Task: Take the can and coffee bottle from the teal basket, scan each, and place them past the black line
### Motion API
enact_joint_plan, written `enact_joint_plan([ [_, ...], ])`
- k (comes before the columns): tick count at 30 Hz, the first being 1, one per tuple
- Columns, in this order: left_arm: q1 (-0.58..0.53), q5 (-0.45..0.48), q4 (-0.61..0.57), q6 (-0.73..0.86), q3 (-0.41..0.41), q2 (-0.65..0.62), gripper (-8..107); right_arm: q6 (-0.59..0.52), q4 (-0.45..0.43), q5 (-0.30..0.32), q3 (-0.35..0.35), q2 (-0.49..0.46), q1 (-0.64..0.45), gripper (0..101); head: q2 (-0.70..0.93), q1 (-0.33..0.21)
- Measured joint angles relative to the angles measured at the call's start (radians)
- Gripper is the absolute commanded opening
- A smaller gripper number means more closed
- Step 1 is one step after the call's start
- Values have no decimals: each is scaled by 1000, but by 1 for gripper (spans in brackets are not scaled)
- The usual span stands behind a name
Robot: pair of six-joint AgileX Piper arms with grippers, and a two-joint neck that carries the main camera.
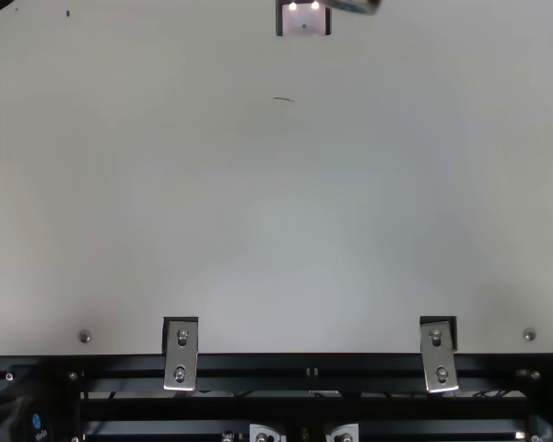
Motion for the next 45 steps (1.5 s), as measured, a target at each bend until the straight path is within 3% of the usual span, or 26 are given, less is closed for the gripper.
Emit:
enact_joint_plan([
  [10,0,0,0,0,0,0,90,48,-29,-1,114,-112,-99,0,-113,-5],
  [30,0,0,0,0,0,0,90,78,-65,-1,412,-341,-346,0,-681,-5],
  [39,0,0,0,0,0,0,90,39,-93,-2,514,-393,-486,0,-681,0],
  [45,0,0,0,0,0,0,90,-17,-121,-2,546,-382,-595,0,-676,0],
])
